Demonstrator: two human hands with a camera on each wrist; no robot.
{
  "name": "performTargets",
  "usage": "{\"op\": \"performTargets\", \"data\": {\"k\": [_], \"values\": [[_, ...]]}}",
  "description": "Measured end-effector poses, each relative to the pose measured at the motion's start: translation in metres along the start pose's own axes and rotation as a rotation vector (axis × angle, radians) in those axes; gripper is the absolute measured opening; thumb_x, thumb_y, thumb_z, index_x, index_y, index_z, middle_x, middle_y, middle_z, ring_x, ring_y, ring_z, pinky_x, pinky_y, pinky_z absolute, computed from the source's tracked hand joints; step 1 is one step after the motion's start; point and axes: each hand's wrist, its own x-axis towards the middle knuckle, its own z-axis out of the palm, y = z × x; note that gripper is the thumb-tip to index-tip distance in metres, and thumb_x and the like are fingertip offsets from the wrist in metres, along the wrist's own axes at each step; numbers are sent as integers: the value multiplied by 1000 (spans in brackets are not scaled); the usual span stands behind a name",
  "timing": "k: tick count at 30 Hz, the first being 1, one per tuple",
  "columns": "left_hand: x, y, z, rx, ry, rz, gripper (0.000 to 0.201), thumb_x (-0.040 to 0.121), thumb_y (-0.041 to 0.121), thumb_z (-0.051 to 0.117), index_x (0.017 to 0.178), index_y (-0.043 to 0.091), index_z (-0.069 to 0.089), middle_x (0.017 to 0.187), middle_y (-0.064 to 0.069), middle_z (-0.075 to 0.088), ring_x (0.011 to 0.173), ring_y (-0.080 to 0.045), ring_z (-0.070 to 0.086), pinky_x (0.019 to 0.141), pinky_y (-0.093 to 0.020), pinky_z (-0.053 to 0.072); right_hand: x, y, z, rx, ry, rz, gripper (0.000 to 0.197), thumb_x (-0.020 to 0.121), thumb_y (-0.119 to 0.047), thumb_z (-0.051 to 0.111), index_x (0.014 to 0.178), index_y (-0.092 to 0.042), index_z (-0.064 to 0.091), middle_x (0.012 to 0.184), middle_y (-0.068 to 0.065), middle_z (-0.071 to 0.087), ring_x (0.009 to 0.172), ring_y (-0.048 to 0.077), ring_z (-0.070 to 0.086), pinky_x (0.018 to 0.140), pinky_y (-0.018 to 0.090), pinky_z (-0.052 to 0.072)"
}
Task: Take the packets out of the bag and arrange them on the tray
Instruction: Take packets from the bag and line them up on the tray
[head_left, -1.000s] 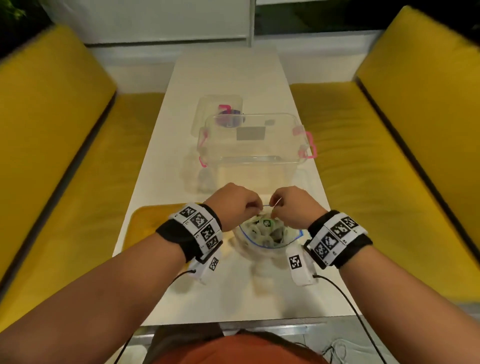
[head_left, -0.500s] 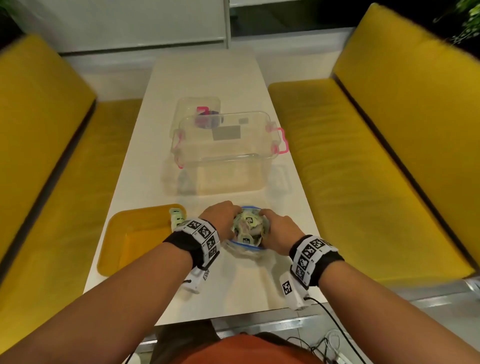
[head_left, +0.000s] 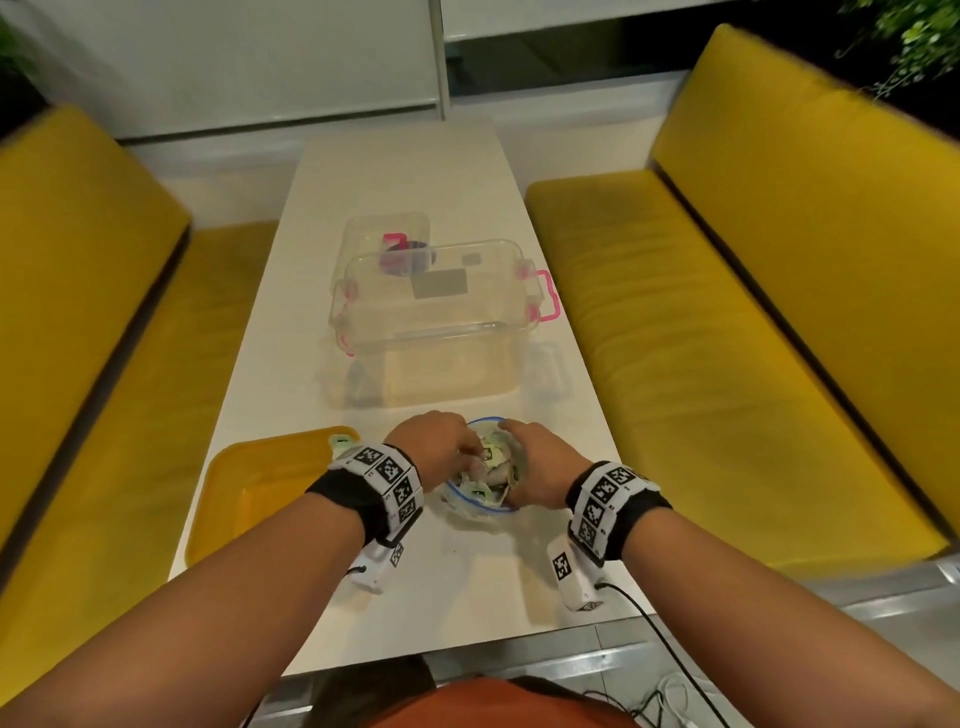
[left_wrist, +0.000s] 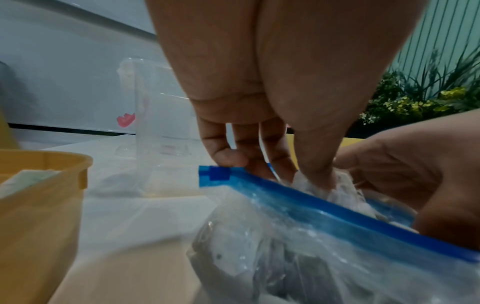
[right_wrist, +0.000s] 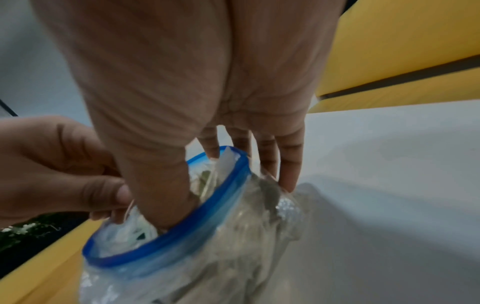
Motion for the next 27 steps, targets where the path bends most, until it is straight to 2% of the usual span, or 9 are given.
{"op": "performTargets", "data": {"k": [3,6,9,12,16,19,22,25,27], "values": [[-4,-4,-3,-94,106,30,18,91,34,61,104,29,72,96,6,60,90,-15,56,85,-34,45,-1,0,-1,-9,42,-27,98,59,-45,77,146,-26,36,147,7,37,135,29,37,109,41,37],[-9,-6,-12,-200,253,68,13,91,29,63,97,28,73,87,14,57,82,-7,51,78,-23,39,-3,-6,-8,38,151,-134,78,64,-54,61,138,-32,47,149,5,39,141,26,27,112,48,32],[-9,-3,-18,-202,273,48,14,89,28,65,102,28,71,97,12,65,80,-5,50,77,-20,37,-3,-15,-14,-19,170,-158,58,78,-39,70,133,-27,54,143,2,47,135,26,34,110,47,35],[-7,2,-13,-107,93,15,28,88,28,66,116,30,67,114,9,65,92,-12,57,85,-25,43,-3,-17,-13,-75,142,-86,64,73,-31,76,132,-23,52,137,2,50,127,26,40,104,46,41],[-5,7,-4,41,-21,0,21,89,33,62,108,31,70,105,4,67,99,-19,60,83,-32,48,-5,-14,-8,-131,85,-69,61,71,-32,79,127,-23,56,139,1,47,125,26,41,102,44,43],[-7,4,-9,-36,108,7,16,90,34,61,101,31,72,98,8,67,91,-15,60,82,-32,48,-5,-11,-7,-139,80,-78,62,73,-43,77,128,-24,58,144,0,44,129,27,39,105,44,41],[-9,3,-19,-215,248,34,9,88,36,65,92,33,73,83,15,66,74,-4,57,75,-24,47,-3,-12,-5,-57,142,-119,51,80,-58,61,122,-29,67,145,-3,47,133,23,40,107,46,39],[-11,4,-29,-330,317,61,12,86,40,68,90,31,73,78,17,66,70,1,58,68,-18,42,4,-8,-3,81,275,-179,48,88,-67,41,98,-34,75,127,-7,63,118,20,54,96,47,47],[-12,5,-31,-382,357,53,17,84,43,69,92,28,72,81,16,67,69,3,56,68,-17,41,4,-9,-5,125,337,-191,45,93,-61,44,88,-29,76,111,-5,68,107,21,58,90,44,49]]}}
